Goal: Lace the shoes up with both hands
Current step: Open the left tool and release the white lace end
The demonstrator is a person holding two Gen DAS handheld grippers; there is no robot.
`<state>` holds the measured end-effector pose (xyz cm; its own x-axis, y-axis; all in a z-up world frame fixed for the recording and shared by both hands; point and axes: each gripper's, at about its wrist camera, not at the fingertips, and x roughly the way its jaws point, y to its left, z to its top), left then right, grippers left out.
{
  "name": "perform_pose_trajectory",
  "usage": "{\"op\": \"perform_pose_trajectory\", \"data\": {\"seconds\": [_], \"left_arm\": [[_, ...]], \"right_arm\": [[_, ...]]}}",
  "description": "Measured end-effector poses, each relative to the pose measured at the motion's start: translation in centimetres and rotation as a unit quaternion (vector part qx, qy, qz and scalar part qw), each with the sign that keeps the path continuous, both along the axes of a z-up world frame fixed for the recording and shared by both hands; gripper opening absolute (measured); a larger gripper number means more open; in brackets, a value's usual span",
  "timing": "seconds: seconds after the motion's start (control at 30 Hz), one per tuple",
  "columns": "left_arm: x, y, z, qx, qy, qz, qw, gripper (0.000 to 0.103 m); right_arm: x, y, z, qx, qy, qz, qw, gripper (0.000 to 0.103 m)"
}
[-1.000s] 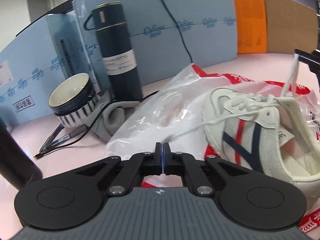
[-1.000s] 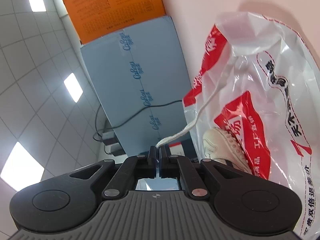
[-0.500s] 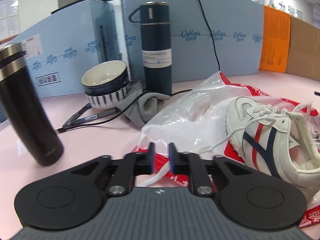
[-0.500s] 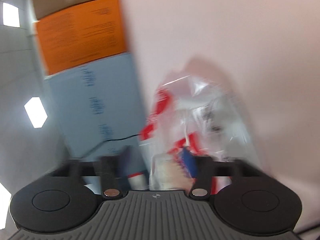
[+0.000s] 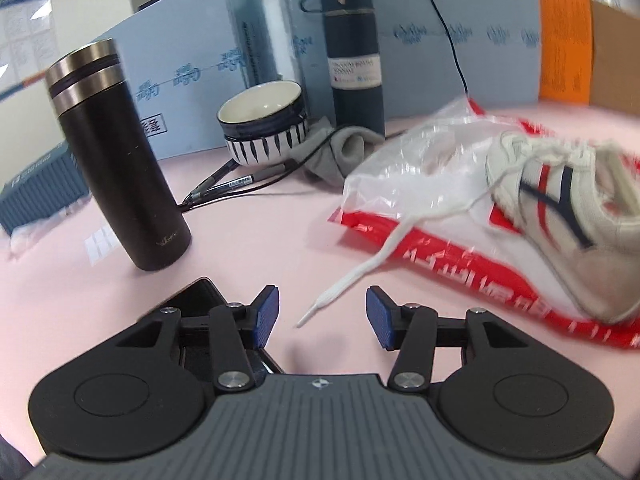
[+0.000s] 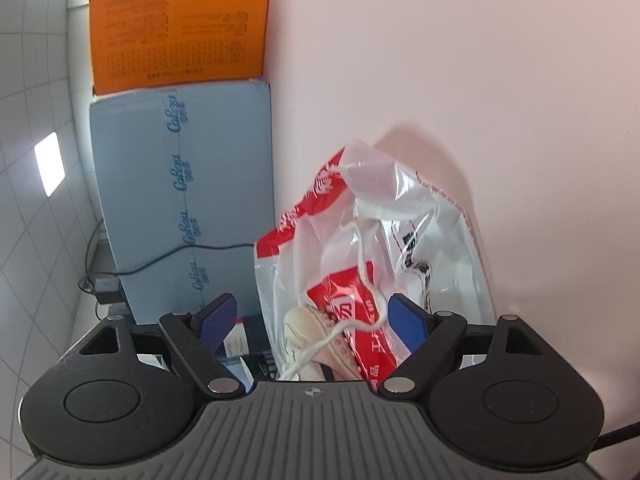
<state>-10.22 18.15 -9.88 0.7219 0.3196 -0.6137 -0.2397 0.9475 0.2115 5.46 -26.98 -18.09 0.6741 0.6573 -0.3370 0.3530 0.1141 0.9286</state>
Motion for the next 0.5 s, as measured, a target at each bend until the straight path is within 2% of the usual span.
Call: {"op": "perform_pose_trajectory", "data": {"seconds": [0.07,0.13,0.17,0.23,0.27,0.3,0.33,0.43,0.5], "left_arm": [[0.8,0.0,-0.7,0.029,0.025,-0.016,0.9991,0.05],[1.4,0.3,-1.3,0.04,0.043,-0.022,0.998,0.07],[1.6,0.5,-1.3,0.043,0.042,-0.02,0.998,0.074],[1.8,1.3,-1.2,0.02,0.041,-0.028,0.9986,0.074],[1.8,1.7,-1.2,-0.001,0.04,-0.037,0.9985,0.058],[1.8,1.9,-1.1,-0.024,0.041,-0.048,0.9977,0.036],[1.9,2.0,-1.0,-0.047,0.042,-0.058,0.9963,0.02],[2.0,1.4,-1.0,-0.064,0.041,-0.073,0.9945,0.003],[1.8,1.1,-0.4,-0.073,0.023,-0.073,0.9944,0.003]], "right_arm": [[-0.1,0.3,-0.1,-0.002,0.002,0.009,1.0,0.083],[0.0,0.6,-0.1,-0.004,0.001,0.015,1.0,0.085],[0.1,0.6,0.0,-0.005,0.0,0.015,1.0,0.086],[0.1,0.7,0.0,-0.004,-0.002,0.013,1.0,0.086],[0.1,0.6,0.0,-0.002,-0.002,0.01,1.0,0.087],[0.1,0.6,0.0,-0.002,-0.002,0.006,1.0,0.087],[0.1,0.5,-0.1,-0.001,0.0,0.002,1.0,0.087],[0.0,0.3,-0.2,0.002,0.002,-0.006,1.0,0.087],[0.0,0.2,-0.1,0.004,0.0,-0.009,1.0,0.087]]}}
